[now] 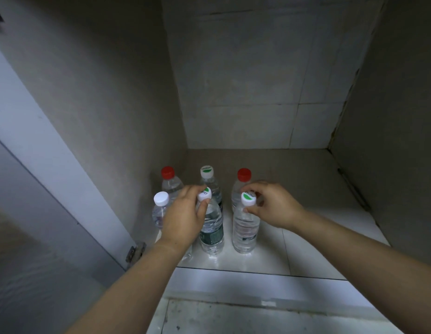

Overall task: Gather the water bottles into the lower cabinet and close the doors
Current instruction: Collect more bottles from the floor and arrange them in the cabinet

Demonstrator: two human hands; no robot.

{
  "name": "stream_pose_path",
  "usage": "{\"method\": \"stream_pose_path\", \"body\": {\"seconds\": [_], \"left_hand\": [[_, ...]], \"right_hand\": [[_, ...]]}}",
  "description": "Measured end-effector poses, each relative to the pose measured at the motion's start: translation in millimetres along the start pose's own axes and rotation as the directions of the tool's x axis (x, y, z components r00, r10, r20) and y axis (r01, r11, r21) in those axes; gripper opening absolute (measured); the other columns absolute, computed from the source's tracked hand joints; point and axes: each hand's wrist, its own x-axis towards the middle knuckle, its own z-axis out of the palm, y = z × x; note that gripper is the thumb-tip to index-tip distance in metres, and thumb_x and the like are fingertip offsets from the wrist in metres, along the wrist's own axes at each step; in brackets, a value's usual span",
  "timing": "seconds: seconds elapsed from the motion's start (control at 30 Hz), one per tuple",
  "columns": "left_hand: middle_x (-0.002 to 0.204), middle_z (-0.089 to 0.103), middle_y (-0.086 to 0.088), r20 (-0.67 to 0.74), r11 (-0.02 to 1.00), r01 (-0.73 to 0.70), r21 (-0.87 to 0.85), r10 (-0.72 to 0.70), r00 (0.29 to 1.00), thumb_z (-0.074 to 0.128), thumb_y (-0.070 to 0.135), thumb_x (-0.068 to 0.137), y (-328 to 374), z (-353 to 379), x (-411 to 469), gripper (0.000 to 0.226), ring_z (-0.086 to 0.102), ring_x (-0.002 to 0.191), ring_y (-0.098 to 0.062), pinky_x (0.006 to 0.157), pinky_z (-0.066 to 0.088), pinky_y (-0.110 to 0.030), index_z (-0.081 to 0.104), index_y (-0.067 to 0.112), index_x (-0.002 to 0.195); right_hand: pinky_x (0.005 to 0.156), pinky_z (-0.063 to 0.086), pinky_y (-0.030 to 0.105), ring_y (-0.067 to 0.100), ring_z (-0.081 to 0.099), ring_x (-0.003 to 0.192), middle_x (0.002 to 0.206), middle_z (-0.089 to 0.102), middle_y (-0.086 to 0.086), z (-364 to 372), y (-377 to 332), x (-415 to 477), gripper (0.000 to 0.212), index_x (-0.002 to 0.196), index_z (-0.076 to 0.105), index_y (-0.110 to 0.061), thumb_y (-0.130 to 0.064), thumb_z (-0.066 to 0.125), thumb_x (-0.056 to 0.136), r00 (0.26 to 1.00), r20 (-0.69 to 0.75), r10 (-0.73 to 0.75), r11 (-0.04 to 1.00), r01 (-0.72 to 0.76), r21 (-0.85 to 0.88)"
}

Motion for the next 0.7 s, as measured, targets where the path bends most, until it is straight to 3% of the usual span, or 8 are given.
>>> {"method": "stream_pose_path", "body": {"seconds": [0.27,0.57,0.7], "left_hand": [[0.111,0.061,-0.003,-0.038,0.999,-0.009,-0.035,0.008,0.999,0.058,0.024,0.089,-1,3,-2,0.026,0.061,0.096,-0.023,0.078,0.051,-0.037,0.059,0.016,0.114],[0.116,0.06,-0.001,-0.037,0.999,-0.011,-0.04,0.01,0.999,0.057,0.024,0.09,0,3,-5,0.027,0.061,0.101,-0.02,0.08,0.05,-0.034,0.058,0.017,0.116],[0.12,0.057,-0.003,0.019,1.0,-0.027,0.016,0.026,0.999,0.059,0.024,0.088,-1,0,-4,0.031,0.061,0.101,-0.024,0.079,0.052,-0.039,0.055,0.018,0.118]], "right_hand": [[0.071,0.051,0.033,0.019,0.063,0.078,0.09,0.069,0.002,9,0,0,0.027,0.096,0.065,-0.017,-0.015,0.076,0.072,0.994,-0.106,-0.016,1.0,0.015,-0.016],[0.072,0.051,0.034,0.021,0.062,0.077,0.097,0.067,0.006,14,0,-1,0.03,0.099,0.067,-0.011,-0.017,0.078,0.072,0.986,-0.161,-0.032,0.999,0.032,-0.005],[0.072,0.052,0.033,0.016,0.058,0.078,0.101,0.066,0.006,12,-1,-4,0.034,0.103,0.066,-0.012,-0.02,0.078,0.072,0.992,-0.117,-0.041,0.999,0.041,-0.01]]}}
